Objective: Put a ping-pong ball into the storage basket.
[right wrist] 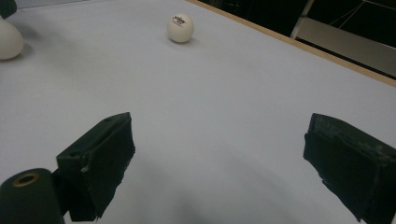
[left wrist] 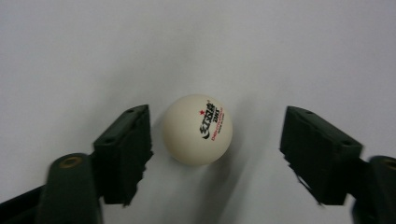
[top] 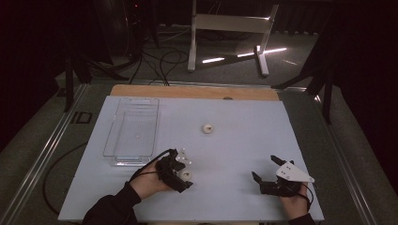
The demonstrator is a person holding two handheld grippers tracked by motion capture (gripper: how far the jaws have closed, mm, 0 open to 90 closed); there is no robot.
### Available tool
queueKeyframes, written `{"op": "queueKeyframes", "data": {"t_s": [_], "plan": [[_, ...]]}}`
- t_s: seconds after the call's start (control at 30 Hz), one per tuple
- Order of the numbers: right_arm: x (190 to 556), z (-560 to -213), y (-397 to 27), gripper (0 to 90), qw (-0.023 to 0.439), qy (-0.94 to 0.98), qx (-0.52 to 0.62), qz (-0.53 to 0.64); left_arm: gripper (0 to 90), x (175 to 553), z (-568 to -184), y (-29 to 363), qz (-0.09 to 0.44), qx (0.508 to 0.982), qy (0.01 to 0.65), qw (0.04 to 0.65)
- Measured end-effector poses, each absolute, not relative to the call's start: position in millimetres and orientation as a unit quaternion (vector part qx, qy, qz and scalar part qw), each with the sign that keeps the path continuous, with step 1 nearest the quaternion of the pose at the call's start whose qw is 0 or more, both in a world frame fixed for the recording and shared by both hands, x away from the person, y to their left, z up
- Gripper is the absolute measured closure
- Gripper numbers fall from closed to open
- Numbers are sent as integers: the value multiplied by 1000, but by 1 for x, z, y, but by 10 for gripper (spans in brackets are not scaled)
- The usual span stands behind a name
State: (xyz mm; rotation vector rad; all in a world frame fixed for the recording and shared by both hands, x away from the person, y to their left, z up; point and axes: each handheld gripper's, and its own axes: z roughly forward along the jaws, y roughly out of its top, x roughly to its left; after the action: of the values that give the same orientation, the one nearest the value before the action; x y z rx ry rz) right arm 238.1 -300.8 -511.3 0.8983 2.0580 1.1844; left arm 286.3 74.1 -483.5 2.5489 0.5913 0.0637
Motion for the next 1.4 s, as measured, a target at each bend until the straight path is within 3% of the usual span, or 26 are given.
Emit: {"op": "queueKeyframes", "data": {"t_s": [0.23,0.93,1.4], "plan": [[238,-511,-301,85,297,774,338,446,381,290,-486,74,22,939,236,249],[238,-511,-301,85,295,775,337,445,501,293,-493,65,22,950,227,213],[238,-511,-301,85,296,775,338,445,522,290,-488,64,21,957,212,198]]}}
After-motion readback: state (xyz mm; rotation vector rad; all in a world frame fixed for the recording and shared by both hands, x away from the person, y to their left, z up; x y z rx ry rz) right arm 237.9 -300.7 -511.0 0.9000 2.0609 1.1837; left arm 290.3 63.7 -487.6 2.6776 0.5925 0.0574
